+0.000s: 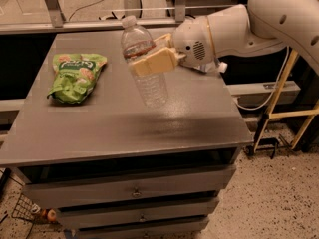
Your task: Place water bottle upright
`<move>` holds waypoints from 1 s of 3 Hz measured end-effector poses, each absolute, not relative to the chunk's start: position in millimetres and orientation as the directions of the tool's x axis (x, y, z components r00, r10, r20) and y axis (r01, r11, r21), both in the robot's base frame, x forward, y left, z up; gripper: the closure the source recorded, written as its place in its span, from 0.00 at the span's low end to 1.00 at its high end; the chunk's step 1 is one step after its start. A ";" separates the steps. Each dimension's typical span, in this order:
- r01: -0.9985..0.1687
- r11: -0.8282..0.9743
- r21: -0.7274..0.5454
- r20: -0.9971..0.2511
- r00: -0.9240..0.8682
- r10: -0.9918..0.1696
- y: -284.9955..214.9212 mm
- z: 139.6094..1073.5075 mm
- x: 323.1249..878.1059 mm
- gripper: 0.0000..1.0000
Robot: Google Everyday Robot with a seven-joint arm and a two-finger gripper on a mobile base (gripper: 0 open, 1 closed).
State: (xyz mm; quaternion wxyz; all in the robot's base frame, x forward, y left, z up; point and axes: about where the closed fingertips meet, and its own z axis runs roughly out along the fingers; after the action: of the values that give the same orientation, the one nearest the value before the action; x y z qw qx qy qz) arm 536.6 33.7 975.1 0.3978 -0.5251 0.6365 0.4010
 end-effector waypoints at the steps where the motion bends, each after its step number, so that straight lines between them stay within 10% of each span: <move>1: -0.992 0.112 0.061 -0.947 -0.093 -0.308 36.0 965.8 542.8 1.00; 3: -0.994 0.113 -0.015 -0.981 -0.007 -0.191 34.3 953.0 543.7 1.00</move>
Offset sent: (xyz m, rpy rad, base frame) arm 0.0157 -0.0049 -0.0255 0.1368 -0.0979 0.0115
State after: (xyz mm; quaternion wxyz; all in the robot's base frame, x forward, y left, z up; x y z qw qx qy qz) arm 543.7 34.3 953.0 0.4783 -0.5176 0.5723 0.4193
